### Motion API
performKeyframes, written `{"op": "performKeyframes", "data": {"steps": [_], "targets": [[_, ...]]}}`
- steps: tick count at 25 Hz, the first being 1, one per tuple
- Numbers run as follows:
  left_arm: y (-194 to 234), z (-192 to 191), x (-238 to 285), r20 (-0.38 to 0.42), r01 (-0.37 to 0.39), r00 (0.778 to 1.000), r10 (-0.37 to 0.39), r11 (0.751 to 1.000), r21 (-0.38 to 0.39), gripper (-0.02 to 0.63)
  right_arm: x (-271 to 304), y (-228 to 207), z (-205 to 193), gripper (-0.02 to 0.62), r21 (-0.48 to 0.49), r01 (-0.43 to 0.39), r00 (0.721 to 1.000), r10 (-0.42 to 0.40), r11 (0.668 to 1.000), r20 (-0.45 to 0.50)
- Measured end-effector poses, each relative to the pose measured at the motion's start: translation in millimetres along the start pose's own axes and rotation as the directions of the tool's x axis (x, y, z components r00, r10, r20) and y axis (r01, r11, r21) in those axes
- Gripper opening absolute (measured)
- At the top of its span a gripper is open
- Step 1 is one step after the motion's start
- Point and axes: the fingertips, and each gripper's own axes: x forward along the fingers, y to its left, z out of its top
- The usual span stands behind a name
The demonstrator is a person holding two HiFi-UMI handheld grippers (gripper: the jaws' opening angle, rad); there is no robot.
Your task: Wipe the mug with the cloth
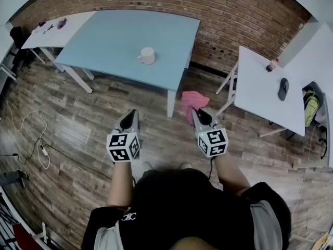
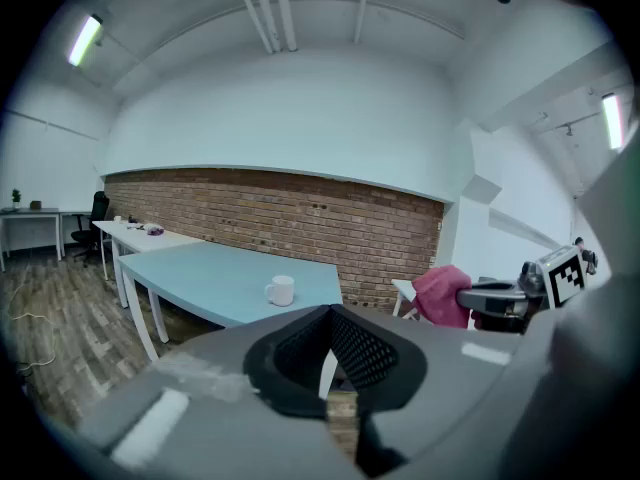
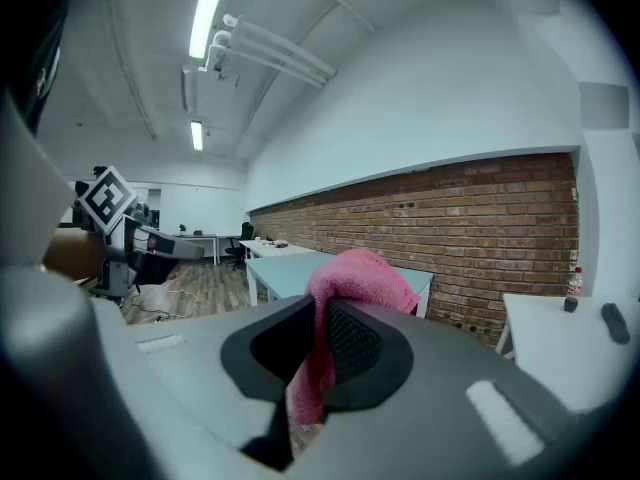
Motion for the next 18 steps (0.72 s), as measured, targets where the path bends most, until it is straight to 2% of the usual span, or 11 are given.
{"op": "performKeyframes", "data": {"steps": [7, 18], "targets": [[8.0, -7.9, -3.0, -0.02, 0.008, 1.0, -0.008, 1.0, 0.013, 0.006, 3.7, 3.2, 6.8, 0.035, 0.077, 0.05, 0.997, -0.054, 0.996, 0.049], [27.1, -0.4, -8.8, -0.019, 0.05, 0.999, -0.049, 0.997, 0.054, 0.006, 9.3, 30.6, -2.6, 0.035, 0.066, 0.085, 0.996, -0.085, 0.994, 0.004]]}}
